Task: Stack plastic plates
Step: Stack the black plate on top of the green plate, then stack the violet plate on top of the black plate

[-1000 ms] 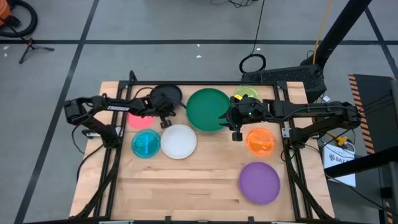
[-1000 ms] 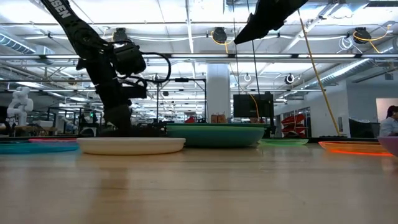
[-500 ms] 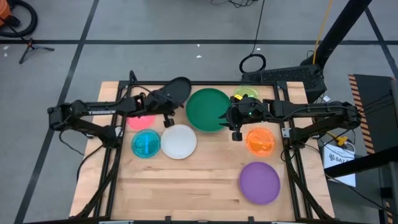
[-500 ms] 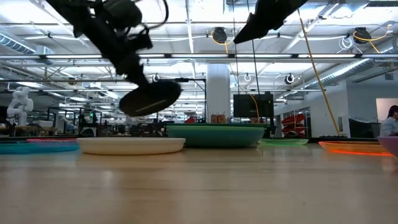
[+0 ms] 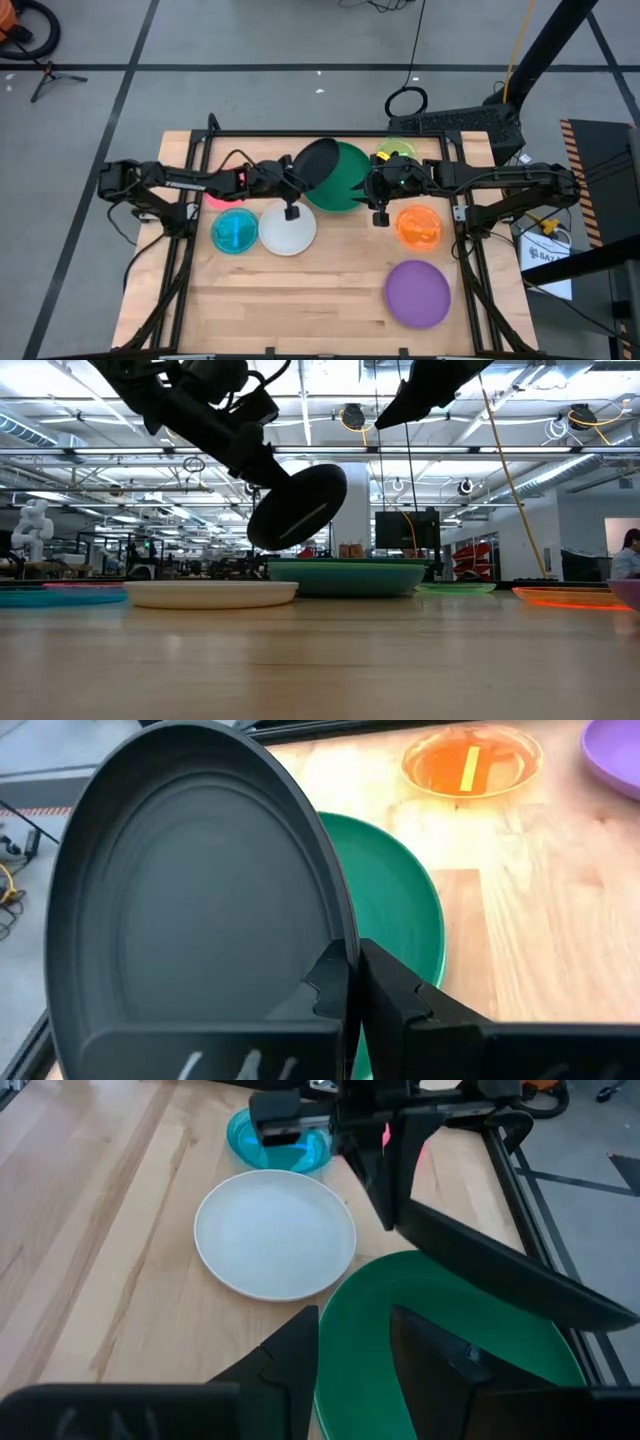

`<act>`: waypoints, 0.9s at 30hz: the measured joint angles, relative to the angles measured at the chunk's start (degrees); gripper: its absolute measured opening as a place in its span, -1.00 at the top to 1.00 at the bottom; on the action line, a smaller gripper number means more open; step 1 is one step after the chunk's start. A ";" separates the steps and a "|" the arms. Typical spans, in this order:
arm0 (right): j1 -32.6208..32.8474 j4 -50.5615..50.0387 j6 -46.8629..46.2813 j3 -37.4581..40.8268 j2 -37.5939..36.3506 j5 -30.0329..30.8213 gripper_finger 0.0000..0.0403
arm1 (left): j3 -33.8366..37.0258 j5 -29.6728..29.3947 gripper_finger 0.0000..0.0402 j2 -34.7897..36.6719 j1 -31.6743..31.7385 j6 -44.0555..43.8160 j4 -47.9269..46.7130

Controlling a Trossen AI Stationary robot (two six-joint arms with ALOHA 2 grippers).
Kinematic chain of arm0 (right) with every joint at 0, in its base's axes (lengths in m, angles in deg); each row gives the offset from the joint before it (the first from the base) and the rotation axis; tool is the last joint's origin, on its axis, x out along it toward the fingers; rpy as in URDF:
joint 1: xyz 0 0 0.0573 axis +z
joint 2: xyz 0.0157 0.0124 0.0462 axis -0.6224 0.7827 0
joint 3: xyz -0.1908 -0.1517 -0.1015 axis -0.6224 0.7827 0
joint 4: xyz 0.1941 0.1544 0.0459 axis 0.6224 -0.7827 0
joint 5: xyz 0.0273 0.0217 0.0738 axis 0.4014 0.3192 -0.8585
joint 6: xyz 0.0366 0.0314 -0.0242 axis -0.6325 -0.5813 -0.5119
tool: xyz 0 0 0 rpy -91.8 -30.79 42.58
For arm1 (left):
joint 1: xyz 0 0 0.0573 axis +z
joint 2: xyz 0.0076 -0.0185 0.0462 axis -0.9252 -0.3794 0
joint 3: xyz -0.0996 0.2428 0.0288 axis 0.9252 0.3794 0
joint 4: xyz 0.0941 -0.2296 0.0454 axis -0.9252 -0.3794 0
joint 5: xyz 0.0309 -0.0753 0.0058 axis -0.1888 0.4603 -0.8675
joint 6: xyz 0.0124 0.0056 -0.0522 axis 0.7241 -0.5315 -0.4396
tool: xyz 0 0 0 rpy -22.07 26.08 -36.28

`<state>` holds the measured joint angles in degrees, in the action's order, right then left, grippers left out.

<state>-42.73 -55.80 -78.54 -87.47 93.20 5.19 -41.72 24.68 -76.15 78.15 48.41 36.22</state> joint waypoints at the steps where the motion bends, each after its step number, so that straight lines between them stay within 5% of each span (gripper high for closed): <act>1: 0.01 0.00 0.02 0.00 0.00 0.00 0.41 | 0.00 0.00 0.94 -0.39 -0.04 -0.18 0.41; 27: -0.01 0.57 0.18 0.00 0.02 -0.22 0.41 | 0.00 -0.07 0.70 -1.00 -0.32 -3.03 1.04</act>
<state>-42.74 -55.23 -78.37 -87.47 93.22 4.97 -41.72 24.61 -77.15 77.83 45.38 37.26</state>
